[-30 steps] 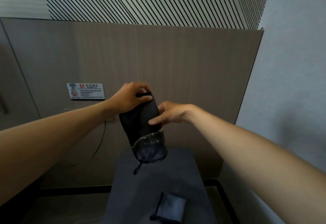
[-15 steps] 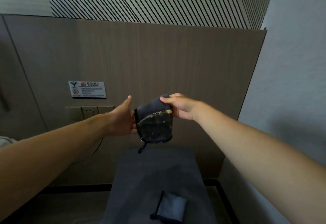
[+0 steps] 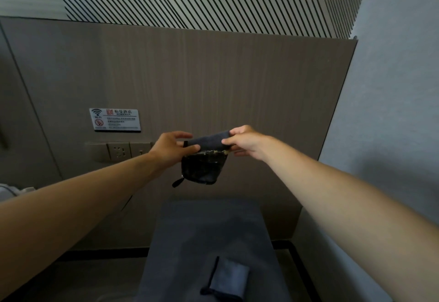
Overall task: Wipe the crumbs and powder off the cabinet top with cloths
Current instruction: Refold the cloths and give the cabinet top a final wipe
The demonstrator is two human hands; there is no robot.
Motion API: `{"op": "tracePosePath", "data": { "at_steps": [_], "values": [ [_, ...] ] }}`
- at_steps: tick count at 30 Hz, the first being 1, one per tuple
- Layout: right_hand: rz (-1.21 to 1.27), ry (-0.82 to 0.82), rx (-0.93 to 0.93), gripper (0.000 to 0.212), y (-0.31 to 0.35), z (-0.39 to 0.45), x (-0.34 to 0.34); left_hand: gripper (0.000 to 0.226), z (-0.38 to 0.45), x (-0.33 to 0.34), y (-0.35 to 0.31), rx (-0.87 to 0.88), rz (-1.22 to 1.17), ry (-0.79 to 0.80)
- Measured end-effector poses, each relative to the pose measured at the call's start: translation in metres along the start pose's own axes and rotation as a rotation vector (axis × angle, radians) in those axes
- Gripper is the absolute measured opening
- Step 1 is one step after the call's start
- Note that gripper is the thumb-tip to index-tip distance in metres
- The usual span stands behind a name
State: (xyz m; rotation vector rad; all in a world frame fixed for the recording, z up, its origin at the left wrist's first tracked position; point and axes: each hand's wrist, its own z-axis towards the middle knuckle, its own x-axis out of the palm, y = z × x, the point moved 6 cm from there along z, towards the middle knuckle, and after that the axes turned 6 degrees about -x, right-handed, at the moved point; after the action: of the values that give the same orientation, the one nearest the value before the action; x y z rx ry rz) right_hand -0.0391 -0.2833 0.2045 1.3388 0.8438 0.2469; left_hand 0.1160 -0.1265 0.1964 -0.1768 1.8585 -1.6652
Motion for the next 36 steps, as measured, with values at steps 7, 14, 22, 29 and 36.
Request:
{"op": "tracePosePath", "data": {
  "at_steps": [7, 14, 22, 29, 36],
  "values": [
    [0.011, 0.009, -0.095, 0.060, -0.004, 0.002, -0.007, 0.025, 0.000, 0.007, -0.001, -0.066, -0.134, 0.002],
    [0.116, 0.053, -0.173, 0.051, 0.001, 0.000, -0.004, 0.035, -0.002, 0.026, 0.010, -0.387, -0.340, 0.124],
    [0.270, 0.210, -0.198, 0.055, 0.007, -0.008, 0.004, 0.010, -0.006, 0.041, 0.015, -0.573, -0.425, 0.371],
    [0.270, 0.125, -0.144, 0.035, 0.006, 0.000, -0.004, 0.044, -0.003, 0.034, 0.002, -0.334, -0.344, 0.301],
    [0.267, -0.001, -0.229, 0.023, 0.007, 0.005, -0.016, 0.019, -0.006, -0.001, -0.050, 0.411, 0.058, -0.143]
  ]
}}
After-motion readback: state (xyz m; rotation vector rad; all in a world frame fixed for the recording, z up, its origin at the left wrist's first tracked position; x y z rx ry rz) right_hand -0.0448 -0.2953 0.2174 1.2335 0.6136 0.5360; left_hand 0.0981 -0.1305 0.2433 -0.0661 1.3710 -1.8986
